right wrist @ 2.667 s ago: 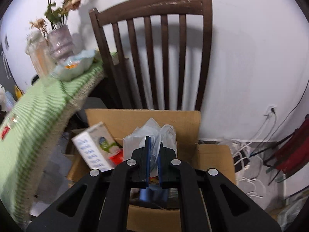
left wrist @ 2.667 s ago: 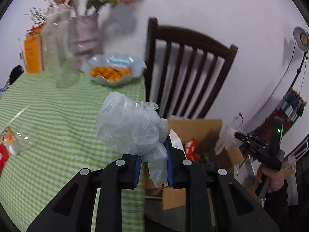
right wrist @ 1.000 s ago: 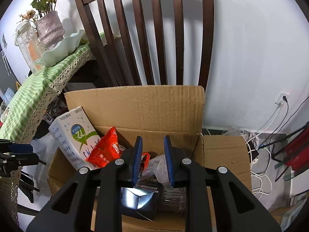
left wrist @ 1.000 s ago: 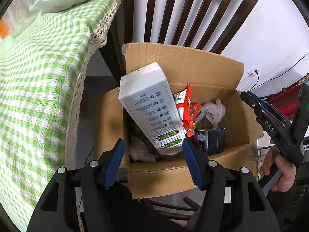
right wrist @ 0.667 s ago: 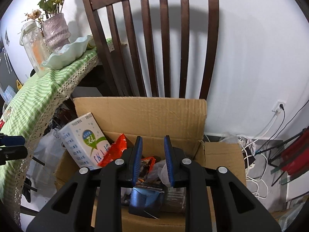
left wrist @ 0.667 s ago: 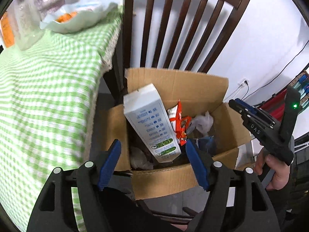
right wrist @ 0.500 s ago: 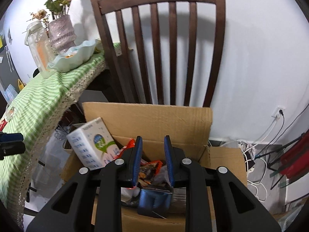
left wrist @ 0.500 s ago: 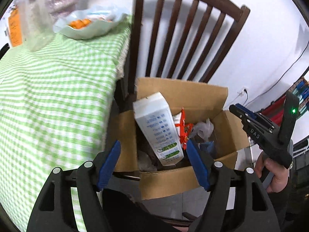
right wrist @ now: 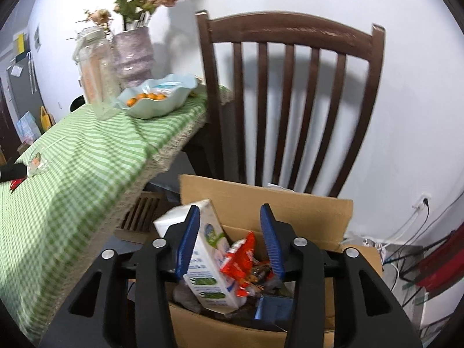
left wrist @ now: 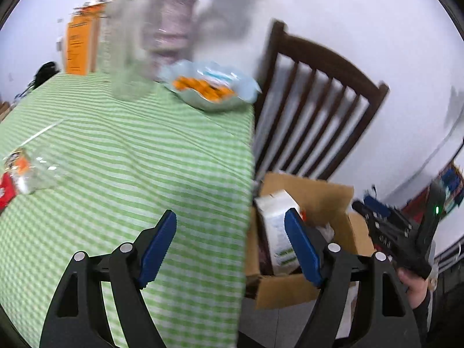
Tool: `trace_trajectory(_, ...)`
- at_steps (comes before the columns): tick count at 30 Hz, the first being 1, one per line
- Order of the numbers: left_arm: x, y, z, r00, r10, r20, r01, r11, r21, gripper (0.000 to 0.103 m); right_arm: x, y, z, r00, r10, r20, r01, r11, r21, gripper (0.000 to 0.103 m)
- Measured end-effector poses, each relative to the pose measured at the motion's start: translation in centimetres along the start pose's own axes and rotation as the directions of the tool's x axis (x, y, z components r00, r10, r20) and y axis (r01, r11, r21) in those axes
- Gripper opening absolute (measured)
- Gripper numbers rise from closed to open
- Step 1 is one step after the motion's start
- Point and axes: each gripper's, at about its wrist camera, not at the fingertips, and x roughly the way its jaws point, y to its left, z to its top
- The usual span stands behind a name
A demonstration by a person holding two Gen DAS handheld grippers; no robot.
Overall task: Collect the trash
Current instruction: 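Move both tools back over the table toward the red snack packet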
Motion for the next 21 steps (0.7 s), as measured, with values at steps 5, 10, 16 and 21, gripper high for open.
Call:
trace_trajectory(5, -3.3, 5.6, 1.3, 0.996, 0.064, 0.069, -0.058, 0.994, -0.092, 0.079, -0.4, 2.7, 0.6, 1.000, 0.012, 0.014, -0.012, 1.000, -0.027, 0.052)
trace_trajectory(10, -5.2, 12.5, 2.3, 0.995, 0.083, 0.056, -0.070, 0.976, -0.205, 0.083, -0.7, 5.4, 1.1, 1.000, 0.019, 0.021, -0.018, 0.998, -0.061, 0.057)
trace_trajectory(16, -7.8, 22.4, 3.1, 0.980, 0.184, 0.076, -0.140, 0.909, -0.394, 0.085, -1.2, 9.0, 1.8, 0.999, 0.039, 0.023, -0.036, 0.991, -0.127, 0.058)
trace_trajectory(21, -8.2, 31.4, 1.3, 0.962, 0.271, 0.002, -0.223, 0.796, -0.563, 0.085, -1.2, 11.3, 1.8, 0.999, 0.045, 0.016, -0.042, 0.985, -0.166, 0.061)
